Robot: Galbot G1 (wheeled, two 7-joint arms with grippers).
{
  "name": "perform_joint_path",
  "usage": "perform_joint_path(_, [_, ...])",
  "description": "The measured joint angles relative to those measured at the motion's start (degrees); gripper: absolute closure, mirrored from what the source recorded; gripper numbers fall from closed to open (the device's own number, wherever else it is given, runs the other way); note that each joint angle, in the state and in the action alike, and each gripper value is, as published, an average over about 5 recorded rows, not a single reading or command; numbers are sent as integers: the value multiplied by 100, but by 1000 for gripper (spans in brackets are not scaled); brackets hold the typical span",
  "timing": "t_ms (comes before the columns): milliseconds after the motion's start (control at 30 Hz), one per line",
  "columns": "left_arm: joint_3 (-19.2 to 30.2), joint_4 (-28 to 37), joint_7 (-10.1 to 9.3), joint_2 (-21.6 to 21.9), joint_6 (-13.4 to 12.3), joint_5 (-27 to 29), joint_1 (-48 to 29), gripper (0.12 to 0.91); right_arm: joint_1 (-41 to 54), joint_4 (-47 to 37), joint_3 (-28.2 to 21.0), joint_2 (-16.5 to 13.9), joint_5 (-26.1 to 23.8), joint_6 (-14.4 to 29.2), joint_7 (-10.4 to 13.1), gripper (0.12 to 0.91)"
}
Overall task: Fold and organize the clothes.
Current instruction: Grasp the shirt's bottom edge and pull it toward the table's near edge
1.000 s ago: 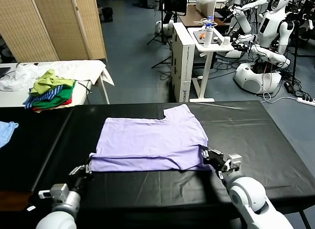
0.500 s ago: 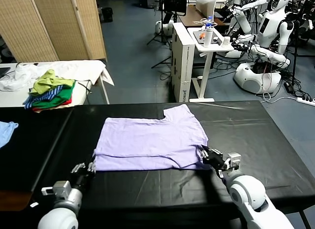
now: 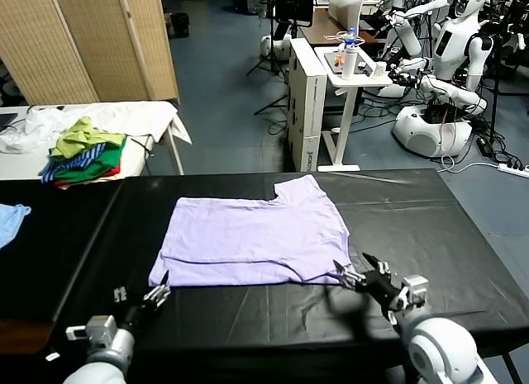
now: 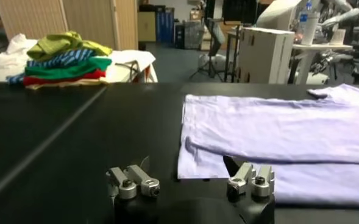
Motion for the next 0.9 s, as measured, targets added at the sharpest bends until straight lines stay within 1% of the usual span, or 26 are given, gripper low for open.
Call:
perform_joint_path(33, [-2,0,4,-2,0,-3,19,123,-1,-7,-4,1,-5,4,-2,387])
perform_joint_path(133, [-4,1,28,-10,0,-9,54,123,3,-26,-17,0,-12,8,-4,560])
perform_joint_path(167, [-3,4,42,-13,0,-10,61,125,4,-32,-22,-1,-13,8,-4,636])
perform_joint_path(233, [1,12,75,-17,0,-9,70,149,4,-39,-35,-2,-16,9,-2,747])
perform_joint_path(267, [3,17,90,-18,-1,-9,75,179,-1,-38,-41,-2,-17,8,3,804])
perform_joint_path(300, [5,22,102,-18,-1,-8,79,228,-9,-33,-47,-3,-18,6,10,843])
perform_joint_path(367, [9,33,112,-18,-1,-7,86,331,-38,-7,-50,-10,-22,-14,42,882])
perform_joint_path(400, [10,38,113,-18,-1,-7,87,406,-57,16,-44,-21,-21,-38,64,886])
perform_joint_path(467, [11,45,113,-15,-1,-7,89,520,-106,81,-14,-61,-5,-114,122,885])
perform_joint_path(500, [11,46,112,-12,0,-8,92,596,-133,120,8,-88,14,-163,154,885])
perform_joint_path(600, [1,9,83,0,12,-4,132,777,-243,268,99,-185,133,-369,253,885])
perform_joint_path(633, [-8,-21,62,4,25,-2,160,825,-292,328,137,-221,181,-454,278,885])
perform_joint_path(700, [-32,-106,9,11,64,16,241,879,-410,462,225,-295,257,-626,304,885])
perform_joint_path(733, [-48,-160,-16,15,83,46,297,888,-474,531,269,-327,278,-709,307,885])
perform_joint_path(900, [-144,-483,-62,42,116,286,741,886,-797,820,447,-416,279,-1024,333,885])
